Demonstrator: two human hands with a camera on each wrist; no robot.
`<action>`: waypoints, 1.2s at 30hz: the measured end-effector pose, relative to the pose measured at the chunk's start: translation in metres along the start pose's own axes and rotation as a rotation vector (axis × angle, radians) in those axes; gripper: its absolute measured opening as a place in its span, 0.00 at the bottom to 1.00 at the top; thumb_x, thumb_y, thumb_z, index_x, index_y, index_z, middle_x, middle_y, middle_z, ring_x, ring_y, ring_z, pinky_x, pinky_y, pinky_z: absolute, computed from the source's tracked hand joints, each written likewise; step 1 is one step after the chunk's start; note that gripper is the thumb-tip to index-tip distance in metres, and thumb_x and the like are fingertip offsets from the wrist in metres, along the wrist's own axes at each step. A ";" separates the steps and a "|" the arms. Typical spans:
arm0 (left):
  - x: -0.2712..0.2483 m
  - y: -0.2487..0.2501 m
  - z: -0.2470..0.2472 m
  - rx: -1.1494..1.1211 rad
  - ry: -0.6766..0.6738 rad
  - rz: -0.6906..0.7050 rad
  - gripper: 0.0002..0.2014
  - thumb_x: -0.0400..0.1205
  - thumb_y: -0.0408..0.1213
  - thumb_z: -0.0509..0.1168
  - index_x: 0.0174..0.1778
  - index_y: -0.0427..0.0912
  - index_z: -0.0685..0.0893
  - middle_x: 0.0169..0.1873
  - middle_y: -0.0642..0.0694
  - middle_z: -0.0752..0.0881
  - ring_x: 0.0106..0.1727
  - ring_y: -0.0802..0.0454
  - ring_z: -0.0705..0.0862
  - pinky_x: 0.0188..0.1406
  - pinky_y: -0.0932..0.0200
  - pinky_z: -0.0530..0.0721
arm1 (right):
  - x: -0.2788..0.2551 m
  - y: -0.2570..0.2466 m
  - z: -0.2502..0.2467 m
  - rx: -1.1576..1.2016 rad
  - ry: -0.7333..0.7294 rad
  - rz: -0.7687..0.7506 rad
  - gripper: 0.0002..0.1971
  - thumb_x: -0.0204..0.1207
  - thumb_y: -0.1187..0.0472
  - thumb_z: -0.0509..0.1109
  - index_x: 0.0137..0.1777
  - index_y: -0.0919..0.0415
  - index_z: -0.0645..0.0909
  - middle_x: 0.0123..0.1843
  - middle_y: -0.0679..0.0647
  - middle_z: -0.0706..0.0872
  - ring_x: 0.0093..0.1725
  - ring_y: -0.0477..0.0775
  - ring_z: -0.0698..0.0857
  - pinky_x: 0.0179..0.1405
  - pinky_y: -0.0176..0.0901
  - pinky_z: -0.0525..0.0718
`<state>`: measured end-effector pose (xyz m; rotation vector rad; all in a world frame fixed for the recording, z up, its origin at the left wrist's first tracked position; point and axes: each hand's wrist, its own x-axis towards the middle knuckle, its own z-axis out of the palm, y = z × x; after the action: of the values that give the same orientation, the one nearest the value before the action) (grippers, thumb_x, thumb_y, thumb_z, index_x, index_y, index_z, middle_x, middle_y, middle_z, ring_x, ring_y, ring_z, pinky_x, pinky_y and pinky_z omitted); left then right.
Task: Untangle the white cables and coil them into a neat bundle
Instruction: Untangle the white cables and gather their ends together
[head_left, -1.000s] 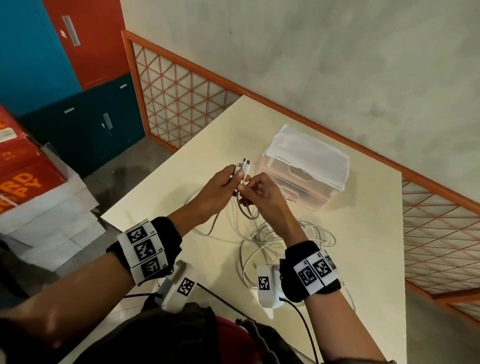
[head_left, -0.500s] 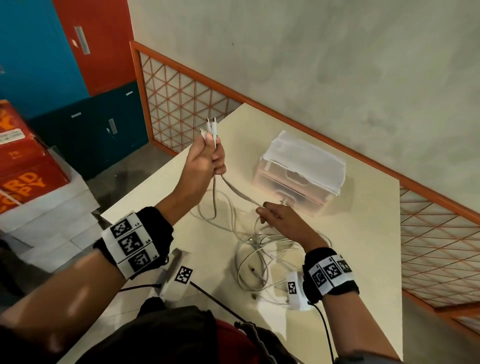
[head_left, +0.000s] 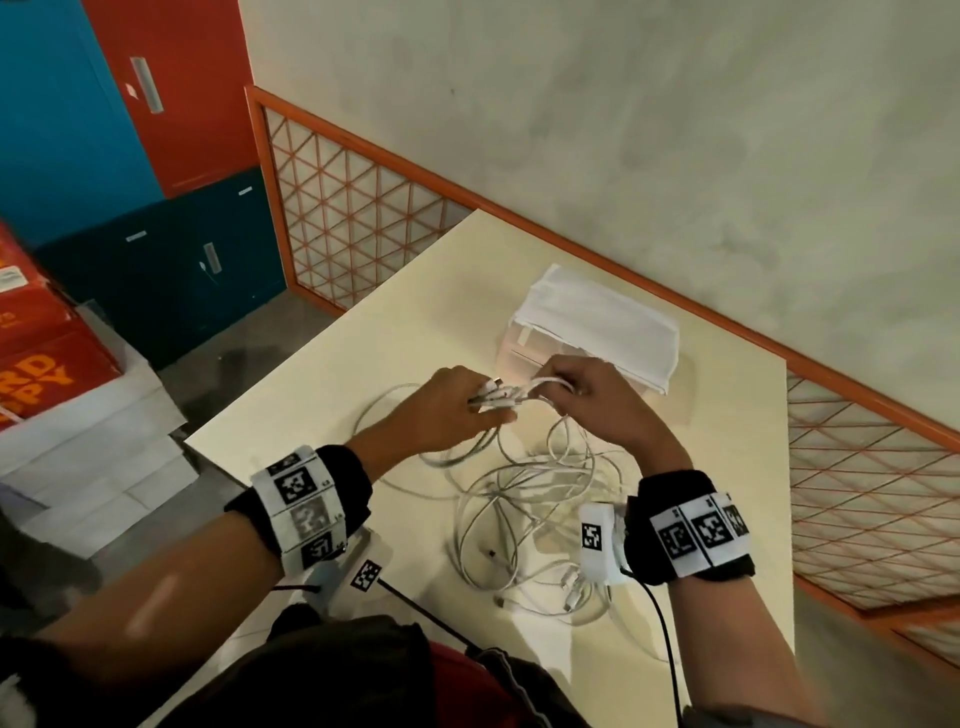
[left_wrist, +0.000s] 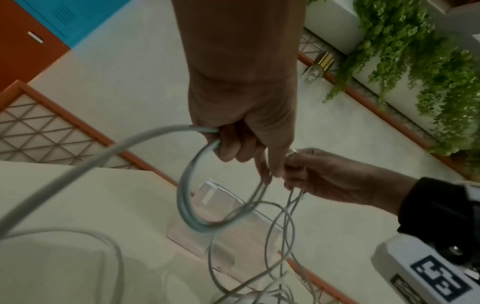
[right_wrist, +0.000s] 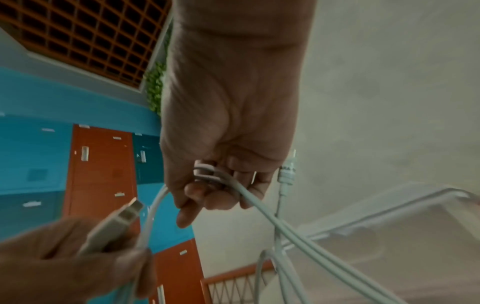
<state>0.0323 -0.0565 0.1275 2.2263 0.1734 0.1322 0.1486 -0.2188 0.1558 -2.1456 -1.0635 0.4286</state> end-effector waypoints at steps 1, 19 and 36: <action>0.001 0.000 0.000 0.012 0.030 0.024 0.14 0.76 0.42 0.72 0.34 0.36 0.79 0.30 0.41 0.84 0.36 0.39 0.82 0.30 0.60 0.65 | 0.000 -0.004 -0.002 0.002 0.020 -0.017 0.06 0.77 0.63 0.69 0.39 0.59 0.85 0.25 0.44 0.77 0.26 0.42 0.73 0.30 0.33 0.70; 0.014 -0.043 -0.027 -0.058 0.561 -0.293 0.13 0.81 0.43 0.64 0.42 0.34 0.83 0.40 0.35 0.86 0.45 0.35 0.84 0.40 0.51 0.76 | -0.035 0.059 0.000 0.272 0.115 0.178 0.11 0.82 0.63 0.63 0.40 0.66 0.81 0.30 0.54 0.82 0.32 0.45 0.83 0.45 0.40 0.78; 0.002 -0.034 -0.026 -0.353 0.548 -0.154 0.17 0.75 0.42 0.74 0.57 0.50 0.78 0.34 0.56 0.79 0.31 0.64 0.76 0.36 0.71 0.74 | -0.023 -0.020 -0.022 -0.034 0.194 0.095 0.11 0.80 0.55 0.66 0.40 0.57 0.87 0.27 0.47 0.82 0.23 0.41 0.70 0.24 0.28 0.65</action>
<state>0.0277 -0.0157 0.1169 1.7734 0.5709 0.6380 0.1355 -0.2380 0.1851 -2.2231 -0.8689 0.2409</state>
